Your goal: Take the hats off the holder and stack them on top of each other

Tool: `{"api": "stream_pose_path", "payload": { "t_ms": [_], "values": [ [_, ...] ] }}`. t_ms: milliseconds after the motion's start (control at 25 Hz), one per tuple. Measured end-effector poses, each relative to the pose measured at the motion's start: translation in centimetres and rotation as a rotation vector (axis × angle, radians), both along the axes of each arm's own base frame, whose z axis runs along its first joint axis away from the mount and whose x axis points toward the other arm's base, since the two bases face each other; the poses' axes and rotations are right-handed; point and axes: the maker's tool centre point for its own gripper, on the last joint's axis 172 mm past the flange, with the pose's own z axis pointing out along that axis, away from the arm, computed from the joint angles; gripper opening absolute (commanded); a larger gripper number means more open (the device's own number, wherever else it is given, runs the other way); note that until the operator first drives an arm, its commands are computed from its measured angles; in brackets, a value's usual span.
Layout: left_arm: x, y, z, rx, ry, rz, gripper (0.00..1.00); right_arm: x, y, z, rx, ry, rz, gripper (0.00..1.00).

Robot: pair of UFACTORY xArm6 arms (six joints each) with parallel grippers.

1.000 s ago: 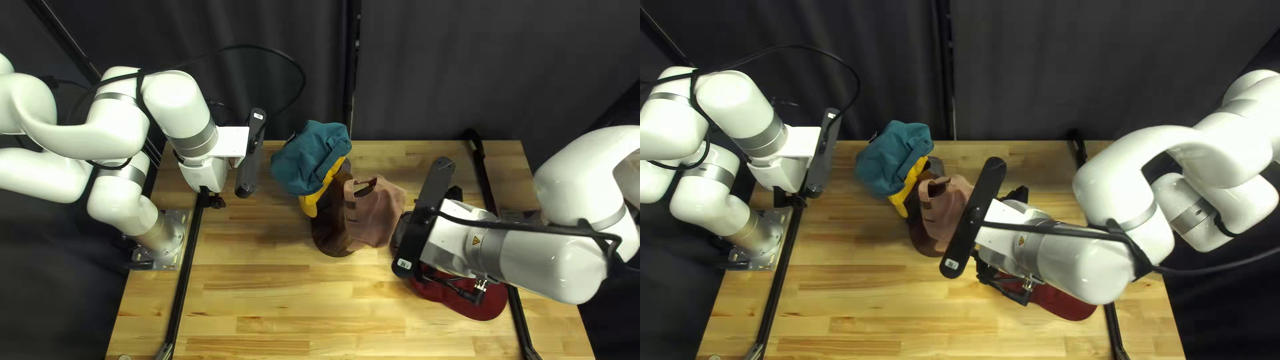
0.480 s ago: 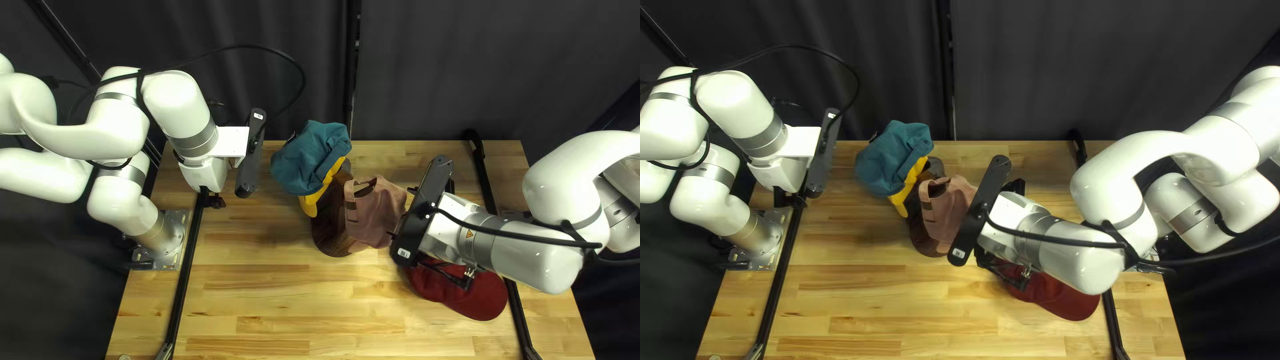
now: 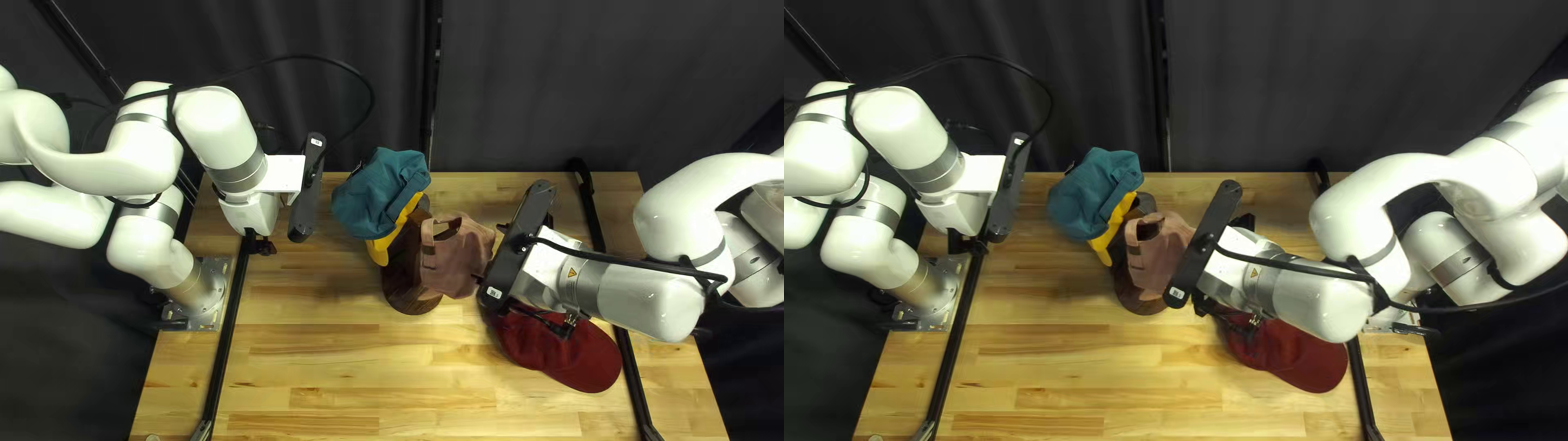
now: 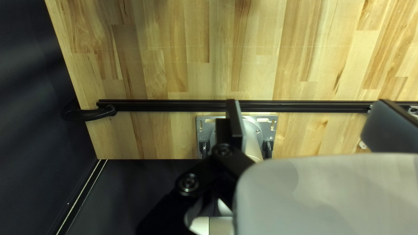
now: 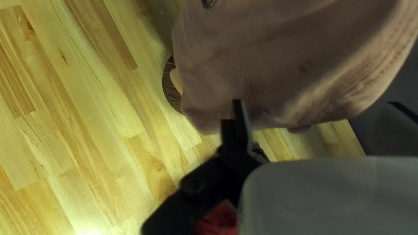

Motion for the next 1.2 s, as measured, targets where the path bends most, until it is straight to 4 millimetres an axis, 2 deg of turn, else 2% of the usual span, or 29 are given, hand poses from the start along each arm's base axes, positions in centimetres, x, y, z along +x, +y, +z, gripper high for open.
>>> {"api": "stream_pose_path", "payload": {
  "t_ms": [440,600,760,960,1200],
  "values": [
    [0.0,0.0,0.0,0.000,0.000,0.000,1.00,0.0,0.9,1.1,-0.012,0.007,0.019,0.00],
    [0.0,0.0,0.0,0.000,0.000,0.000,1.00,-0.4,1.4,2.1,-0.019,0.006,0.024,0.00],
    [0.0,0.0,0.0,0.000,0.000,0.000,1.00,-1.0,1.7,3.9,-0.033,0.004,0.030,0.00],
    [0.0,0.0,0.0,0.000,0.000,0.000,1.00,-2.1,1.7,7.3,-0.065,0.005,0.043,0.00],
    [0.0,0.0,0.0,0.000,0.000,0.000,1.00,-4.6,1.1,11.6,-0.115,0.014,0.053,0.00]
  ]
}}
